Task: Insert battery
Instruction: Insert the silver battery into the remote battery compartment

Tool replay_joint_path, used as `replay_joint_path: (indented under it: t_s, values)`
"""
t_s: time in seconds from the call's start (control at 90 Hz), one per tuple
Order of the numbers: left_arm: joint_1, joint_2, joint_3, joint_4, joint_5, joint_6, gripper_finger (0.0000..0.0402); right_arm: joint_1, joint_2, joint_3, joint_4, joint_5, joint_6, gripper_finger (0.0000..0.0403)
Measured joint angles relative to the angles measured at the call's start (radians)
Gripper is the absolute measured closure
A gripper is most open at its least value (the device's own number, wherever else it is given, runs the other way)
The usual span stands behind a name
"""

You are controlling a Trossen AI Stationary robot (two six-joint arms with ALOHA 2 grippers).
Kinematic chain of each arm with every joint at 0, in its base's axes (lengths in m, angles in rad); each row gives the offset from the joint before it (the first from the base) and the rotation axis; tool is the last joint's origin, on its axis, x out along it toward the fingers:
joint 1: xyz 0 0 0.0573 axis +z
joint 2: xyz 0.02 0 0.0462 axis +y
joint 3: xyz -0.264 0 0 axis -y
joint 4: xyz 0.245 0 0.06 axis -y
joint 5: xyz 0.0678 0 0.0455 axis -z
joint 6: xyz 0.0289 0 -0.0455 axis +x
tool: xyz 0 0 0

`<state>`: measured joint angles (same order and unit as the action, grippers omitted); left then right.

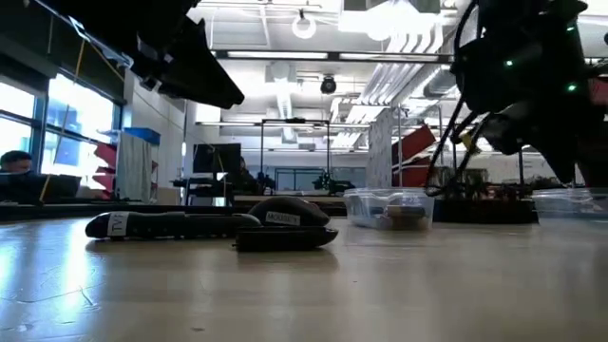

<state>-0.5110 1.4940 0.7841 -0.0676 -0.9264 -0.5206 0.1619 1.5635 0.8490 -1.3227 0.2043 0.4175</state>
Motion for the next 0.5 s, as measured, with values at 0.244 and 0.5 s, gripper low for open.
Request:
replay_joint_path:
  t_s: [0.244,0.5]
  values:
    - [0.000,0.000,0.000,0.004,0.000,-0.001,0.0224,0.000,0.000,0.104,0.150,-0.008,-0.033,0.0176]
    - [-0.001,0.000,0.000,0.005,0.013,-0.002,0.0224,0.000,0.000,0.184,0.087,0.063,-0.038,0.0176]
